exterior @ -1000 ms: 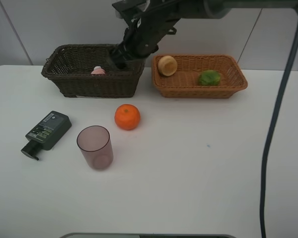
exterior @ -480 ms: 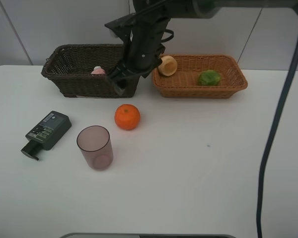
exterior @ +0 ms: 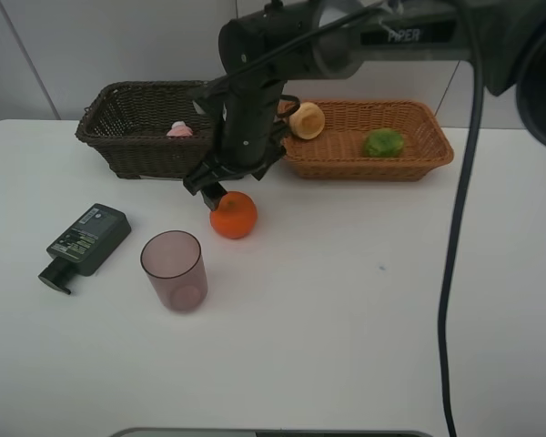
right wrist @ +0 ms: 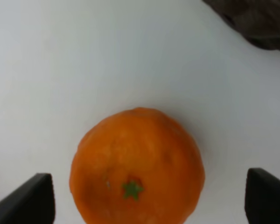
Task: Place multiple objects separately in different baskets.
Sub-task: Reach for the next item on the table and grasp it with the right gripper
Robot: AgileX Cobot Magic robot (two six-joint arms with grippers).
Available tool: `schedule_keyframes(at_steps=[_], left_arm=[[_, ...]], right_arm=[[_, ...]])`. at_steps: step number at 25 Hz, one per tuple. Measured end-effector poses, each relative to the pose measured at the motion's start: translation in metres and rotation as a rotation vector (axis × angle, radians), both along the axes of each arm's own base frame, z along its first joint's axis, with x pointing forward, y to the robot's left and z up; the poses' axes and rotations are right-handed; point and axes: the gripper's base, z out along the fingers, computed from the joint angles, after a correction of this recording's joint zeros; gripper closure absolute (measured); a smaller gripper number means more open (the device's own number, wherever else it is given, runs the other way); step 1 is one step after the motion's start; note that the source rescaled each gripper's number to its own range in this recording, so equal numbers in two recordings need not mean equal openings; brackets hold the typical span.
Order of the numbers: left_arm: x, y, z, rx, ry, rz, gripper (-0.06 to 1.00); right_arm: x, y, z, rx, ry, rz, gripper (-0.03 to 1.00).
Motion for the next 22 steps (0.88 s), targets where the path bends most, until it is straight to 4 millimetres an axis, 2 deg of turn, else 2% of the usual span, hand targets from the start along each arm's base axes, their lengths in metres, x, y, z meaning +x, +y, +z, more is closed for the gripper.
schedule_keyframes(at_steps=[14,22], left_arm=[[0.000,0.000,0.000,0.000,0.000,0.000,-0.06],[0.000,0.000,0.000,0.000,0.000,0.000,-0.06]], right_arm=[[0.002,0.003,-0.029,-0.037,0.012,0.015,0.21],[0.002,0.004,-0.036,-0.047,0.008,0.024,0.21]])
